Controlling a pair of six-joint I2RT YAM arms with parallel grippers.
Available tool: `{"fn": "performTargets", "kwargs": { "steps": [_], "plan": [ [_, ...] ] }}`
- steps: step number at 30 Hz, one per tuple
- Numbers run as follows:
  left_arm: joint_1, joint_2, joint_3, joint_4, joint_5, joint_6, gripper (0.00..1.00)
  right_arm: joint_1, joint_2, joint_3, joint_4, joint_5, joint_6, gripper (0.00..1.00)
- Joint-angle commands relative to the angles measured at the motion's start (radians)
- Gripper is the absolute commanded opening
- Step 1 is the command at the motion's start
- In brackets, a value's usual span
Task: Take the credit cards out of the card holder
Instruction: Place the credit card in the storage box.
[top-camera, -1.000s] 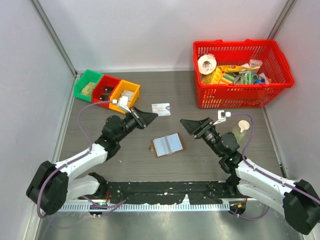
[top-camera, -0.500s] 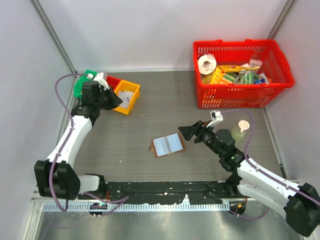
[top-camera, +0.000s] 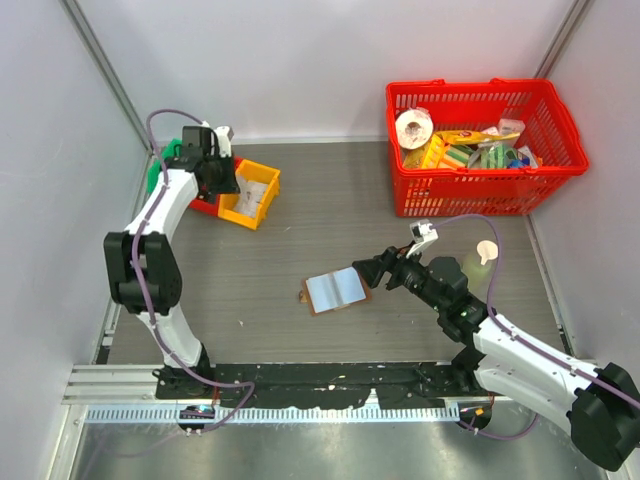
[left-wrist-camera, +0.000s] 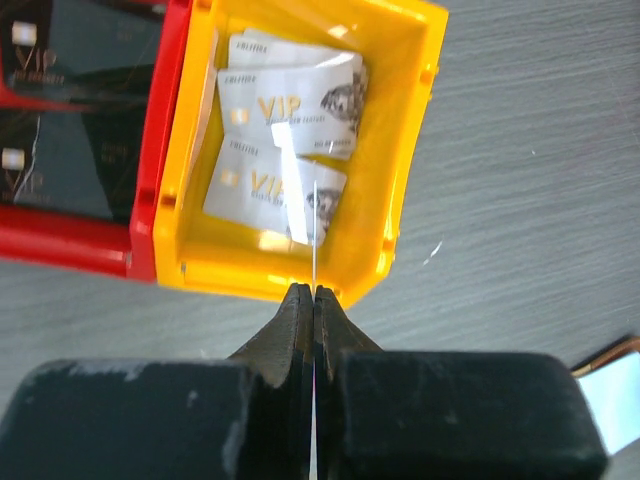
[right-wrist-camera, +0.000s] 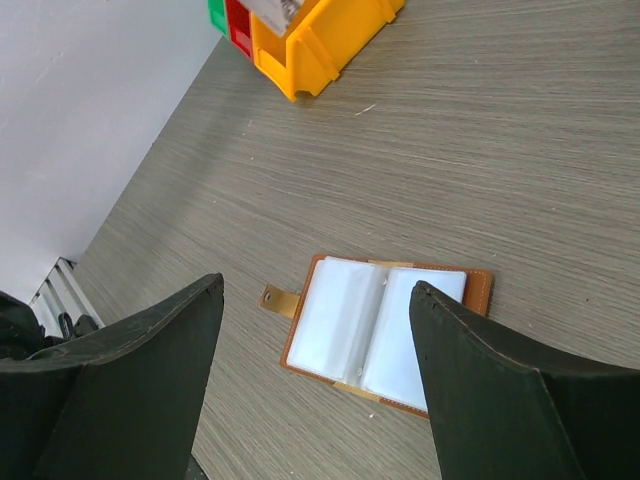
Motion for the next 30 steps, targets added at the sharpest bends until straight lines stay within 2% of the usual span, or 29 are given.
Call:
{"fn": "performTargets", "kwargs": {
  "steps": [1,6,11,14,18,21,27,30],
  "plan": [
    [0.008,0.105,0.131,-0.028,0.099,0.094,0.0,0.004,-0.004,0.039,0.028,-0.031,-0.03,0.79],
    [0.011,0.211,0.211,-0.045,0.199,0.108,0.0,0.003,-0.003,0.045,0.013,-0.047,-0.03,0.79],
    [0.013,0.263,0.228,-0.049,0.182,0.109,0.02,0.004,-0.007,0.052,-0.014,-0.042,-0.039,0.79],
    [0.012,0.268,0.244,-0.063,0.083,0.105,0.2,0.004,0.005,0.066,-0.046,-0.036,-0.055,0.79],
    [0.013,0.248,0.28,-0.108,-0.03,0.12,0.36,0.004,0.04,0.103,-0.104,-0.039,-0.076,0.79],
    [0.011,0.208,0.291,-0.12,-0.062,0.108,0.48,0.004,0.063,0.123,-0.132,-0.037,-0.093,0.79],
    [-0.029,0.053,0.245,-0.134,-0.157,0.031,0.7,0.006,0.149,0.193,-0.237,-0.036,-0.139,0.79],
    [-0.072,-0.066,0.14,-0.108,-0.154,-0.055,0.83,0.006,0.203,0.232,-0.277,-0.031,-0.161,0.78]
  ]
}}
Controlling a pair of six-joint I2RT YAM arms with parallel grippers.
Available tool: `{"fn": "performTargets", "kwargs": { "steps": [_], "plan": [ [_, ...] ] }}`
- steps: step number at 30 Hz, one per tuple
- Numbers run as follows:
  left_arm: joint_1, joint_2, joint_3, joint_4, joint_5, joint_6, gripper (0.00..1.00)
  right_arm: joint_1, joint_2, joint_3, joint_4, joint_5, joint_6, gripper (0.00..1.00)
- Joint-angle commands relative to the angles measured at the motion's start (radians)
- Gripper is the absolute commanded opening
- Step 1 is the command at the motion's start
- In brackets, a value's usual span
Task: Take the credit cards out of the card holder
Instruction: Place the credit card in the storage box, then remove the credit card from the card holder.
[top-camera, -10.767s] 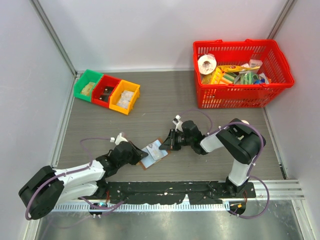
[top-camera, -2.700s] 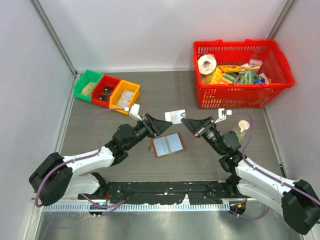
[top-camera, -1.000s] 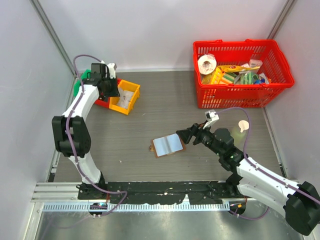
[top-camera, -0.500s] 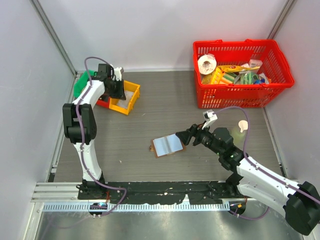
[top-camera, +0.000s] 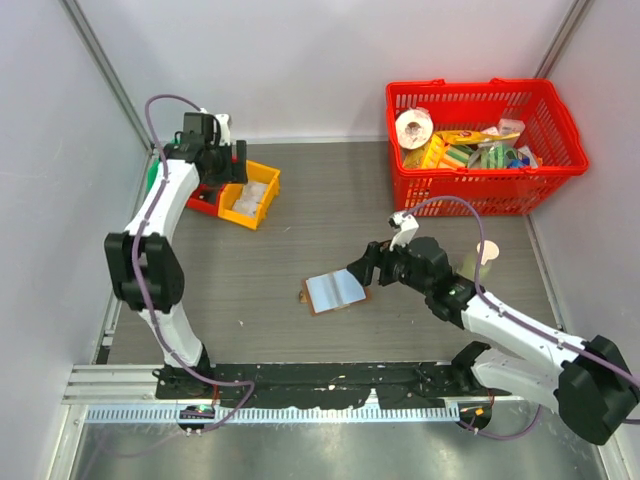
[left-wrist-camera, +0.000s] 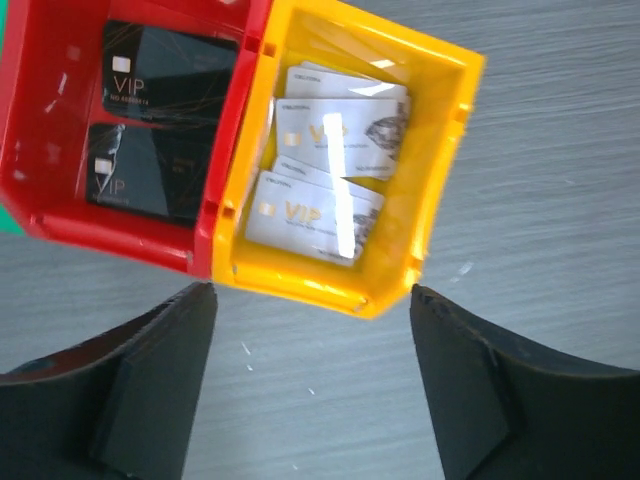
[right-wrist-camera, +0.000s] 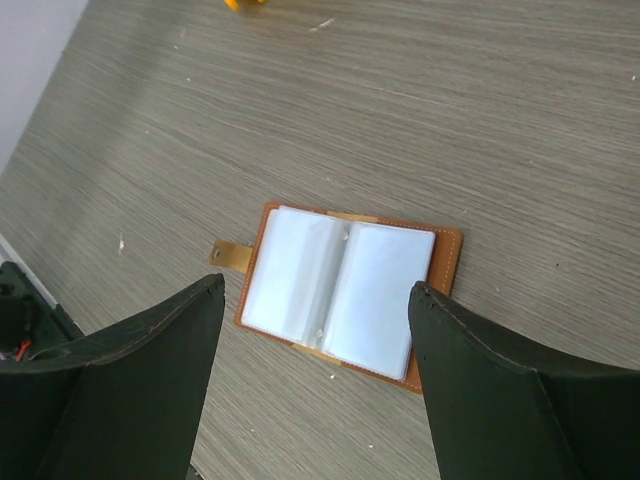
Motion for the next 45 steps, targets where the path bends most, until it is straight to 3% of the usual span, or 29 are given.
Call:
{"fn": "performTargets", "kwargs": {
  "steps": [1,10,18,27,35,45],
  "plan": [
    [-0.075,-0.243,-0.118,0.028,-0.041,-0.138,0.86,0.007,0.057,0.081,-0.072,0.002,-0.064,0.78],
    [-0.343,-0.542,-0.548,0.149,-0.073,-0.368,0.92,0.104,0.211,0.176,-0.142,0.074,-0.125,0.78],
    [-0.596,-0.59,-0.783,0.241,-0.159,-0.483,0.89,0.18,0.304,0.199,-0.142,0.107,-0.138,0.79],
    [-0.643,-0.552,-0.918,0.39,-0.196,-0.571,0.83,0.188,0.341,0.179,-0.081,0.107,-0.115,0.81],
    [-0.652,-0.507,-0.962,0.466,-0.165,-0.605,0.59,0.24,0.406,0.197,-0.06,0.193,-0.132,0.81],
    [-0.664,-0.484,-1.057,0.56,-0.145,-0.649,0.41,0.328,0.499,0.248,-0.052,0.296,-0.159,0.81]
  ]
}}
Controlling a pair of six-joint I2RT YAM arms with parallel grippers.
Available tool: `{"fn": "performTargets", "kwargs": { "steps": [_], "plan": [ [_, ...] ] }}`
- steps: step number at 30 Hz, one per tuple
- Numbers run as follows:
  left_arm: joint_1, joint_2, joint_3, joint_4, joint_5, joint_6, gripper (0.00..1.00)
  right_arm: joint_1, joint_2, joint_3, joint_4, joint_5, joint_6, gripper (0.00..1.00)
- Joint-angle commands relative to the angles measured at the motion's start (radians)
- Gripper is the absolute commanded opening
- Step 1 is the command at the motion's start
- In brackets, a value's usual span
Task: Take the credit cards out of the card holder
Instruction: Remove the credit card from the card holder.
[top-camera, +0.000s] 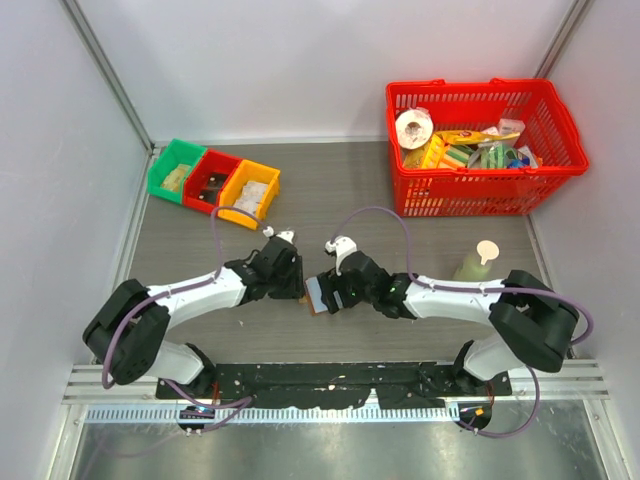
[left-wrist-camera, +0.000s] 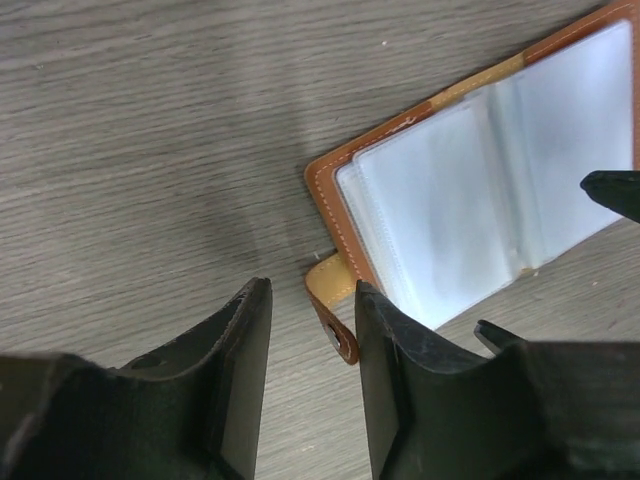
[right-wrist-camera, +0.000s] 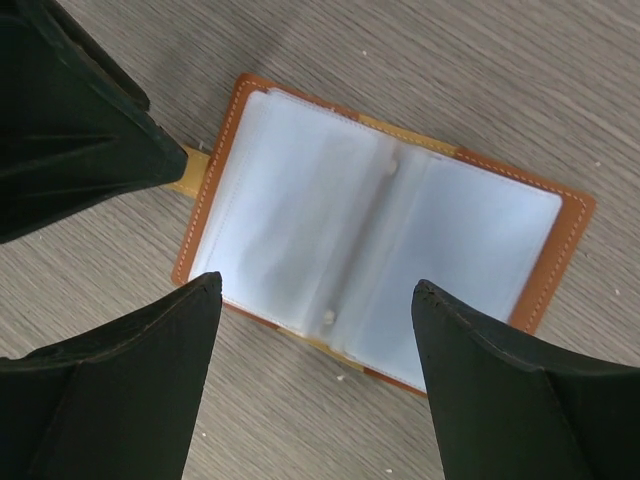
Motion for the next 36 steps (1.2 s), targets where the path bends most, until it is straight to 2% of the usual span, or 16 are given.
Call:
{"fn": "performTargets", "kwargs": {
  "steps": [1,7,10,14,21,29,36],
  "plan": [
    [-0.005,0.012,-0.031,0.092,0.008,-0.027,0.38,0.042,0.042,0.072,0.043,0.081,-0.028,0.81],
    [-0.005,-0.005,-0.072,0.124,0.018,-0.055,0.11,0.091,0.096,0.118,0.02,0.126,-0.045,0.79],
    [-0.003,-0.017,-0.098,0.143,0.022,-0.07,0.03,0.108,0.115,0.129,0.005,0.147,-0.048,0.77],
    [-0.005,-0.036,-0.131,0.166,0.027,-0.093,0.0,0.121,0.135,0.136,-0.011,0.16,-0.041,0.77],
    [-0.005,-0.057,-0.149,0.172,0.028,-0.107,0.0,0.126,0.159,0.135,-0.046,0.193,-0.036,0.74],
    [-0.005,-0.079,-0.155,0.126,0.053,-0.092,0.0,0.126,0.122,0.139,-0.133,0.317,-0.05,0.67],
    [-0.005,-0.128,-0.168,0.077,0.082,-0.076,0.0,0.098,0.06,0.132,-0.184,0.425,-0.045,0.65]
  ]
}}
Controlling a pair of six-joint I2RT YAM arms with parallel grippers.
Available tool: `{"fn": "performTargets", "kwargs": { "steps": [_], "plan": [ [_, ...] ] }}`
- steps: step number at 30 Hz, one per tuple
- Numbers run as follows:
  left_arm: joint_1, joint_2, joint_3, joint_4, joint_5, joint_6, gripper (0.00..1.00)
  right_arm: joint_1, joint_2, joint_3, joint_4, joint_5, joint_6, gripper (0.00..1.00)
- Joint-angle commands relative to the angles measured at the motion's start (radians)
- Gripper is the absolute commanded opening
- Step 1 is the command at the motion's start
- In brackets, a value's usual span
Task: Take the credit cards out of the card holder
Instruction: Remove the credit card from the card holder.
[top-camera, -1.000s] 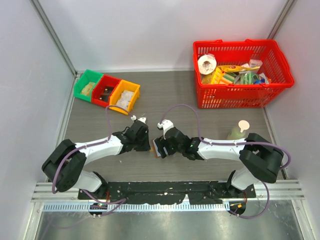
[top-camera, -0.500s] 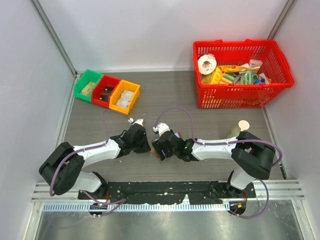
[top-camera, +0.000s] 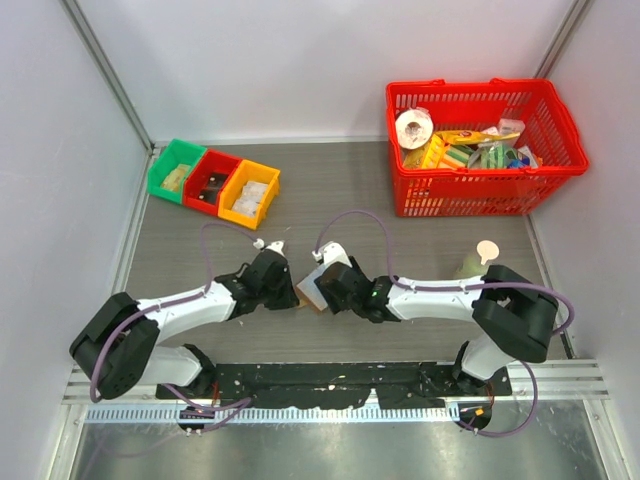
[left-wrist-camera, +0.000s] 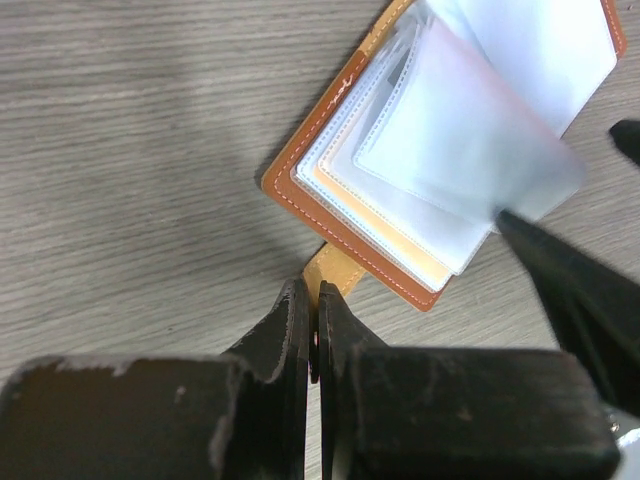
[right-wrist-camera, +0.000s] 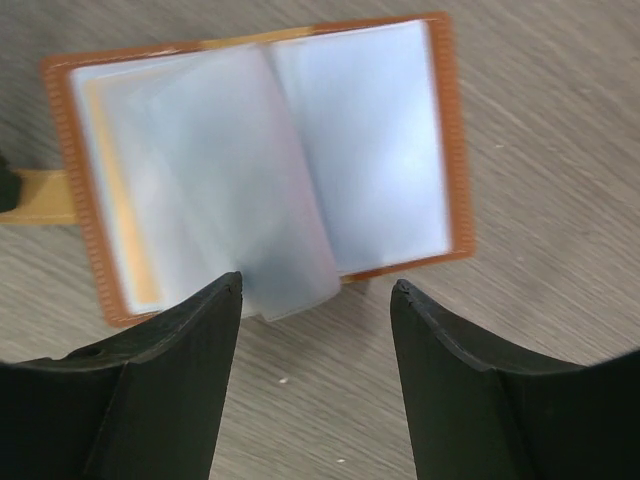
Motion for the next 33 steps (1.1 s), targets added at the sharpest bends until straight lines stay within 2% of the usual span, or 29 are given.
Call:
{"fn": "performTargets", "kwargs": {
  "steps": [1,8,12,15,19,23,33],
  "plan": [
    [-0.003,-0.046,-0.01,-0.045,0.035,0.026,0.0,-0.038,-0.07,0.015,-0.042,0.111,0.0,0.65],
    [-0.003,-0.075,-0.028,-0.067,0.059,0.028,0.0,-0.155,-0.092,0.008,-0.039,0.033,0.025,0.64],
    [-0.003,-0.104,-0.036,-0.079,0.045,0.023,0.0,-0.166,-0.102,0.022,-0.048,-0.017,-0.012,0.64],
    [-0.004,-0.113,-0.039,-0.079,0.032,0.02,0.0,-0.152,-0.141,0.018,0.004,-0.146,-0.047,0.64],
    [-0.003,-0.112,-0.037,-0.076,0.027,0.017,0.0,-0.091,-0.165,0.025,0.051,-0.244,-0.097,0.67],
    [-0.004,-0.107,-0.039,-0.07,0.024,0.014,0.0,-0.026,-0.1,0.047,0.082,-0.249,-0.106,0.68],
    [-0.004,-0.113,-0.042,-0.068,0.033,0.008,0.0,0.024,0.016,0.071,0.116,-0.257,-0.124,0.68]
  ]
}}
